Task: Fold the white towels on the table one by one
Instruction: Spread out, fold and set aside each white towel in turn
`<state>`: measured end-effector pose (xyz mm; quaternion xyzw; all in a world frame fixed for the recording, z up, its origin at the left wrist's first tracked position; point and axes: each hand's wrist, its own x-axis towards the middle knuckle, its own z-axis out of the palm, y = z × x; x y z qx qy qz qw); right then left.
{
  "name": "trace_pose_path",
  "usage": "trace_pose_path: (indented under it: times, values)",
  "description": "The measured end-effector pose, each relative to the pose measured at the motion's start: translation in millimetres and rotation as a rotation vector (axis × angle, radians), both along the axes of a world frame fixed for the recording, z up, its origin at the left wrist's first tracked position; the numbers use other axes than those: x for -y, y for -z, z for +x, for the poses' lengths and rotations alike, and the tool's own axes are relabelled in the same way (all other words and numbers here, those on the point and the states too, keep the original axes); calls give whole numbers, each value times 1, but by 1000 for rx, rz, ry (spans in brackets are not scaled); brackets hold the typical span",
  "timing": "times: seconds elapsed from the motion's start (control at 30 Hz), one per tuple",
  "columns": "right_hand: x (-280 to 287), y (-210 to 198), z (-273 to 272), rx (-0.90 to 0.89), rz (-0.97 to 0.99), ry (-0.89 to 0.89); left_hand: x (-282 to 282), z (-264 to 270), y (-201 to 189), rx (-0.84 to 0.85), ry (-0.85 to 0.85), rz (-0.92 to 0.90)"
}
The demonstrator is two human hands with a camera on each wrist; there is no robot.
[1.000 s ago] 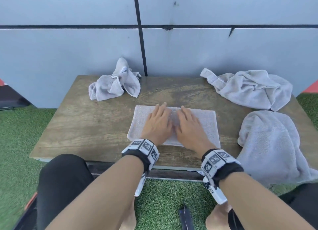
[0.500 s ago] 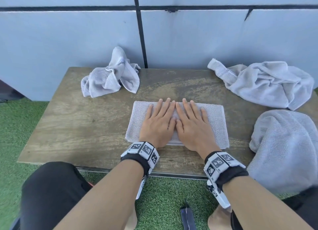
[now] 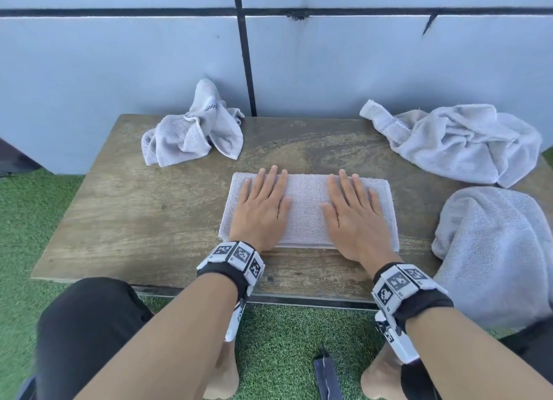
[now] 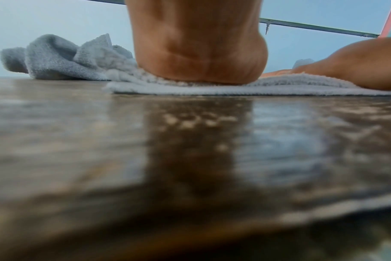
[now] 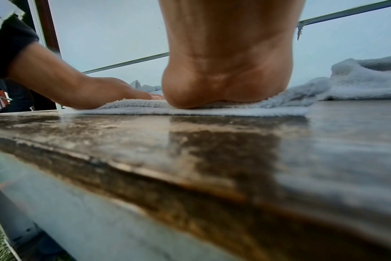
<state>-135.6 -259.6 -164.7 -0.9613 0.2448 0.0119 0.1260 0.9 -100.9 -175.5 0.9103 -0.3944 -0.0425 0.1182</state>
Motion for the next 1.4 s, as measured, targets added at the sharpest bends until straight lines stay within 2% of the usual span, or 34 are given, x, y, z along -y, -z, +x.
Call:
trace_pose_path:
  times: [0.33,0.5,0.57,0.7,0.77,0.83,0.93,1.03,1.1,1.23,1.33,1.4]
  values:
    - [20,2,-29,-26,26,89,-25,10,-6,-30,-46,36]
    - [21,-8,-29,-159,-7,96,-28,8,-11,-63,-97,94]
    - [15,-18,-29,-183,-83,84,-30,3,-15,-76,-132,110]
    - [-9,-35,-44,106,-319,-70,-36,-8,-20,-54,-201,199]
    - [-20,-36,-52,141,-218,-157,-39,-13,-24,-4,-237,283]
    - [-25,-37,-58,92,-85,-185,-41,-20,-32,31,-275,398]
    - [-19,-40,-58,50,14,-113,-42,-34,-48,67,-332,480]
    - [-12,-42,-58,-152,137,-64,-48,-48,-64,10,-366,421]
    - [-13,-44,-60,-184,159,-81,-53,-53,-68,-137,-353,340]
    - [-25,-50,-64,-232,185,-161,-60,-56,-69,-512,-414,38]
    - [-34,-51,-67,-265,165,-227,-57,-61,-76,-701,-443,-233]
    - [-41,-52,-70,-294,181,-253,-53,-64,-83,-762,-434,-449]
